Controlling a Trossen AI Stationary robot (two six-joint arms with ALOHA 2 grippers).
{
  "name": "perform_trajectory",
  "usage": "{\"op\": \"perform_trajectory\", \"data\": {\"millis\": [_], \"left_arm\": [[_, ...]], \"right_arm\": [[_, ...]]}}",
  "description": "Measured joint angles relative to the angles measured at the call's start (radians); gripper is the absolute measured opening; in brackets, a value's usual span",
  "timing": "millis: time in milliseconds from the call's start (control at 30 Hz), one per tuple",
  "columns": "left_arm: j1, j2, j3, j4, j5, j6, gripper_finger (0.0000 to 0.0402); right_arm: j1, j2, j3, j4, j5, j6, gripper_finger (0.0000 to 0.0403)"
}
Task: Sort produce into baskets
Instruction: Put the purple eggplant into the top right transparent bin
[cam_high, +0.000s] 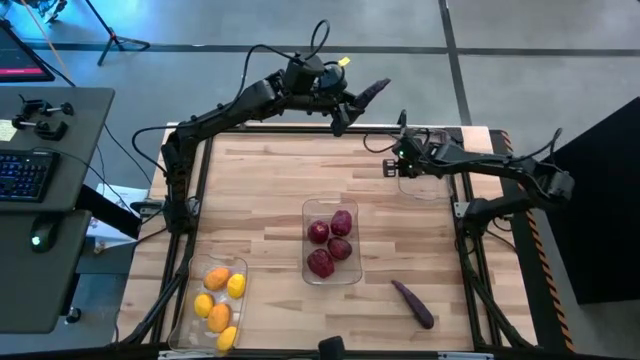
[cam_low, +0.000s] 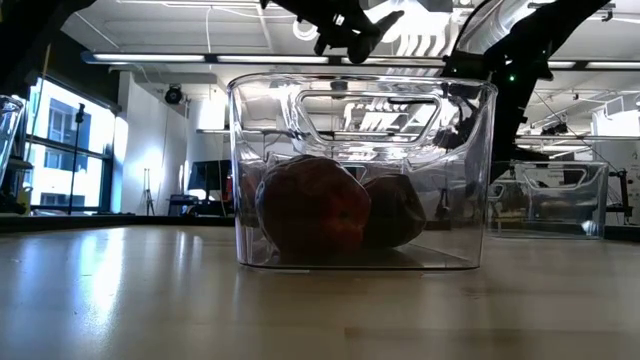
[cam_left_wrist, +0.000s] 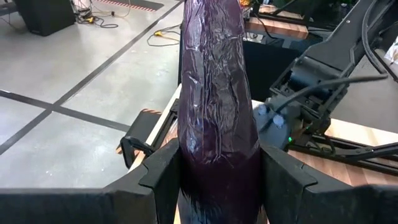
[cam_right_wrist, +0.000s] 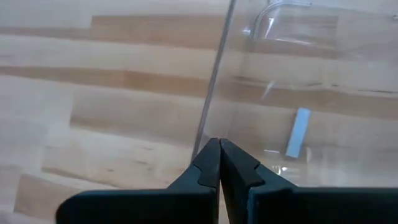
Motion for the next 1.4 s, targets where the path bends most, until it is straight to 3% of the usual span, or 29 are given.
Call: {"op": "perform_trajectory", "data": {"millis": [233, 333, 500, 667, 1000, 1167, 1400], "left_arm": [[0.0, 0.0, 0.0, -0.006, 0.0, 0.017, 0.0163], [0.0, 0.0, 0.0, -0.006, 0.0, 0.019, 0.0163], [0.0, 0.0, 0.0, -0.01, 0.001, 0.019, 0.0163], [0.0, 0.0, 0.0, -0.047, 0.001, 0.023, 0.0163], [0.002, 0.001, 0.0, -0.033, 0.002, 0.062, 0.0163], [0.002, 0.001, 0.0, -0.011, 0.002, 0.048, 0.0163], [0.002, 0.001, -0.009, 0.003, 0.002, 0.037, 0.0163]], "right_arm": [[0.039, -0.018, 0.018, 0.012, 0.009, 0.026, 0.0], [0.03, -0.038, 0.057, 0.029, -0.031, -0.045, 0.0], [0.035, -0.038, 0.08, -0.061, -0.054, -0.068, 0.0], [0.096, -0.046, 0.08, -0.149, -0.154, -0.092, 0.0], [0.16, -0.257, 0.08, -0.582, -0.037, -0.054, 0.0], [0.148, -0.334, 0.08, -0.684, -0.043, -0.034, 0.0], [0.16, -0.326, 0.08, -0.697, -0.077, -0.052, 0.0]]}}
